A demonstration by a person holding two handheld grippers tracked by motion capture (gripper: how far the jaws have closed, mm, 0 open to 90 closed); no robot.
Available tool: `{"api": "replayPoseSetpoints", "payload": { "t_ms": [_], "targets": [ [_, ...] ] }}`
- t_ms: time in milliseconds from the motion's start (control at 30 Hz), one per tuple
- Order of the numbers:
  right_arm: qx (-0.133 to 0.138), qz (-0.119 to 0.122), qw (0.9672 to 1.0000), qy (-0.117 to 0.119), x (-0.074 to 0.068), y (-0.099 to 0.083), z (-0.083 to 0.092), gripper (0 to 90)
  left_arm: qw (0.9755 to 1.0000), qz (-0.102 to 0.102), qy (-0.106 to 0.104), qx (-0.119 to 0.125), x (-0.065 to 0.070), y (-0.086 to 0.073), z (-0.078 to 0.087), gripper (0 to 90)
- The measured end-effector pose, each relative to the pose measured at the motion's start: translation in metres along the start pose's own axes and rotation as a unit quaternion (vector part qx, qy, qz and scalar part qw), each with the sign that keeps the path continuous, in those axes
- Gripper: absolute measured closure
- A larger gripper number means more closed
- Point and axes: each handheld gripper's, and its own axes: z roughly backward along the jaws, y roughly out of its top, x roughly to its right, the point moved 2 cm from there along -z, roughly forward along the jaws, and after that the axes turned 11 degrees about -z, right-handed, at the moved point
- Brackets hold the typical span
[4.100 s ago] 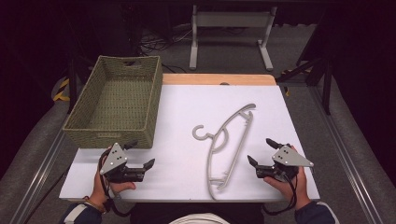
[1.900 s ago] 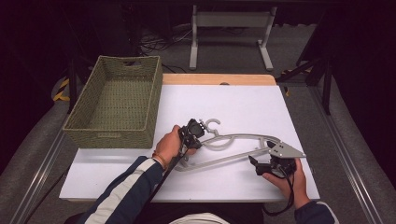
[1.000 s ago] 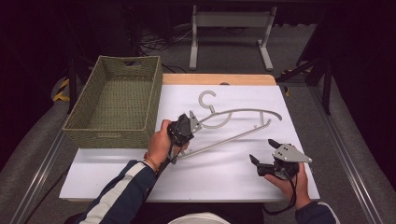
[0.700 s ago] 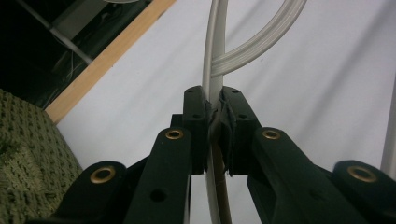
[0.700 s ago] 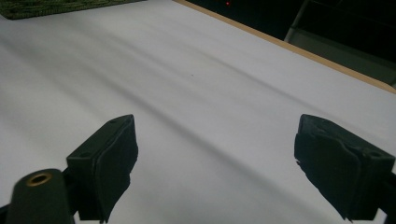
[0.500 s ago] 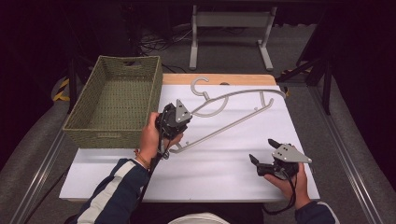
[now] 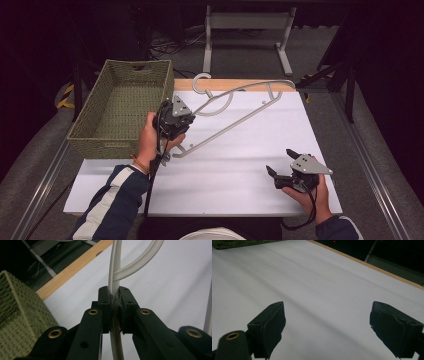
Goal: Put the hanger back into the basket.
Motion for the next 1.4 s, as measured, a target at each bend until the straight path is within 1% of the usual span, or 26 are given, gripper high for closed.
{"api": "replayPoseSetpoints", "payload": {
  "t_ms": [33, 100, 133, 233, 367, 400, 433, 467, 500, 533, 567, 600, 667, 700, 733, 867, 933, 1000, 1067, 1100, 1167, 1200, 1267, 1300, 1333, 1400],
  "targets": [
    [0.000, 0.000, 1.0000, 0.000, 0.000, 0.000, 0.000, 13.7, 1.0000, -0.004, 0.005, -0.004, -0.004, 0.000, 0.002, 82.1],
    [-0.001, -0.001, 1.0000, 0.000, 0.000, 0.000, 0.000, 13.7, 1.0000, 0.000, 0.007, -0.006, -0.009, -0.001, 0.005, 82.1],
    [-0.002, -0.001, 1.0000, 0.000, 0.000, 0.000, -0.001, 13.7, 0.9999, 0.008, 0.007, -0.007, -0.011, -0.001, 0.006, 82.1],
    [-0.001, -0.002, 1.0000, 0.001, 0.000, 0.000, 0.000, 13.7, 0.9998, 0.020, 0.005, -0.003, -0.021, -0.004, 0.011, 82.1],
    [-0.001, -0.002, 1.0000, 0.001, 0.000, 0.000, -0.001, 13.6, 0.9993, 0.035, 0.009, -0.006, -0.033, -0.007, 0.019, 82.1],
    [-0.002, -0.003, 1.0000, 0.001, 0.000, 0.000, -0.001, 13.6, 0.9990, 0.044, 0.010, -0.006, -0.038, -0.009, 0.022, 82.1],
    [-0.001, -0.002, 1.0000, 0.001, 0.000, 0.000, -0.001, 13.6, 0.9988, 0.047, 0.009, -0.004, -0.040, -0.010, 0.023, 82.1],
    [-0.002, -0.002, 1.0000, 0.000, 0.000, 0.000, -0.001, 13.6, 0.9989, 0.045, 0.012, -0.007, -0.043, -0.012, 0.025, 82.1],
    [-0.002, -0.002, 1.0000, 0.000, 0.000, 0.000, -0.001, 13.6, 0.9985, 0.052, 0.015, -0.006, -0.044, -0.012, 0.026, 82.1],
    [-0.002, -0.003, 1.0000, 0.001, 0.000, 0.000, -0.001, 13.5, 0.9985, 0.049, 0.019, -0.012, -0.047, -0.014, 0.028, 82.1],
    [-0.003, -0.003, 1.0000, 0.001, 0.000, 0.000, -0.001, 13.5, 0.9984, 0.053, 0.018, -0.010, -0.048, -0.015, 0.029, 82.1],
    [-0.003, -0.002, 1.0000, 0.001, 0.000, -0.001, -0.001, 13.5, 0.9984, 0.051, 0.020, -0.016, -0.052, -0.017, 0.031, 82.1],
    [-0.004, -0.003, 1.0000, 0.000, 0.000, -0.001, -0.002, 13.4, 0.9980, 0.056, 0.024, -0.018, -0.058, -0.019, 0.033, 82.1],
    [-0.004, -0.003, 1.0000, 0.000, 0.000, -0.001, -0.002, 13.4, 0.9976, 0.060, 0.030, -0.019, -0.062, -0.021, 0.034, 82.1],
    [-0.004, -0.003, 1.0000, 0.000, 0.000, -0.001, -0.002, 13.4, 0.9973, 0.064, 0.030, -0.019, -0.066, -0.023, 0.035, 82.1],
    [-0.006, -0.005, 1.0000, 0.001, 0.000, -0.001, -0.002, 13.3, 0.9961, 0.070, 0.043, -0.031, -0.080, -0.030, 0.038, 82.1],
    [-0.008, -0.005, 1.0000, 0.000, 0.000, -0.002, -0.003, 13.2, 0.9955, 0.070, 0.056, -0.031, -0.086, -0.034, 0.038, 82.1],
    [-0.008, -0.007, 0.9999, 0.001, 0.000, -0.002, -0.003, 13.1, 0.9948, 0.075, 0.059, -0.034, -0.092, -0.038, 0.039, 82.1],
    [-0.008, -0.006, 0.9999, 0.000, 0.000, -0.002, -0.003, 13.0, 0.9937, 0.077, 0.069, -0.043, -0.100, -0.043, 0.039, 82.1],
    [-0.008, -0.006, 1.0000, 0.001, 0.000, -0.002, -0.002, 13.1, 0.9929, 0.082, 0.071, -0.048, -0.104, -0.046, 0.039, 82.1],
    [-0.007, -0.006, 1.0000, 0.000, 0.000, -0.002, -0.002, 13.1, 0.9921, 0.084, 0.077, -0.052, -0.111, -0.051, 0.040, 82.1],
    [-0.007, -0.006, 1.0000, 0.001, 0.000, -0.002, -0.002, 13.1, 0.9914, 0.090, 0.078, -0.054, -0.114, -0.053, 0.041, 82.1],
    [-0.007, -0.007, 1.0000, 0.001, 0.000, -0.002, -0.002, 13.1, 0.9912, 0.092, 0.081, -0.051, -0.120, -0.057, 0.041, 82.1],
    [-0.007, -0.007, 1.0000, 0.001, 0.001, -0.002, -0.002, 13.0, 0.9910, 0.091, 0.087, -0.047, -0.124, -0.060, 0.042, 82.1],
    [-0.007, -0.008, 0.9999, -0.001, 0.001, -0.002, -0.003, 13.0, 0.9904, 0.094, 0.090, -0.047, -0.127, -0.062, 0.042, 82.0],
    [-0.009, -0.010, 0.9999, -0.001, 0.000, -0.002, -0.003, 13.0, 0.9901, 0.103, 0.084, -0.045, -0.133, -0.067, 0.042, 82.1]
  ]
}}
